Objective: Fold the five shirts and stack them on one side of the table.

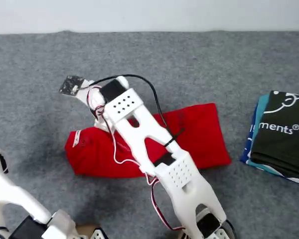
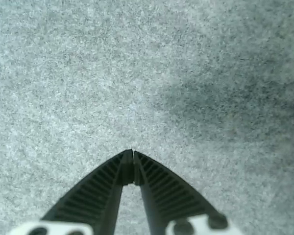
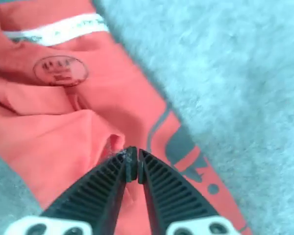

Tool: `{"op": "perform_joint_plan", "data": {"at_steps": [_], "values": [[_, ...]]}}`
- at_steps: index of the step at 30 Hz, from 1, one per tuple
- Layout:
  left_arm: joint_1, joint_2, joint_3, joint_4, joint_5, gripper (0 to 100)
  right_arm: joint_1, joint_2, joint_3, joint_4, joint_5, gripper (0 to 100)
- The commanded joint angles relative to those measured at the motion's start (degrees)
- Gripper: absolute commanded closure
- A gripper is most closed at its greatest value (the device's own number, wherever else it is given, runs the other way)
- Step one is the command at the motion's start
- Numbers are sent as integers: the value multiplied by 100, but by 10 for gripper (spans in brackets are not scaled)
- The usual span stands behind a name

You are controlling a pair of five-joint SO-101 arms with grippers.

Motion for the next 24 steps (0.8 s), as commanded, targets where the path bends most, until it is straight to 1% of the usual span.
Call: {"op": "perform_joint_plan", "data": {"at_steps": [1,5,9,17,22,24], "values": [[18,-149,-22,-193,-44,992,-136,66,-668,523,18,990],[18,-149,-22,-193,-44,992,-462,-22,-633,532,-299,990],[18,-149,-31,-193,-44,992,-760,31,-431,514,-316,990],[-18,-149,-31,-149,-44,992,-796,945,-299,497,-343,990],[-18,-176,-31,-149,-44,992,-1253,1077,-281,532,-360,990],[-9,-158,-40,-167,-44,992,-1499,1077,-264,541,-492,990]]}}
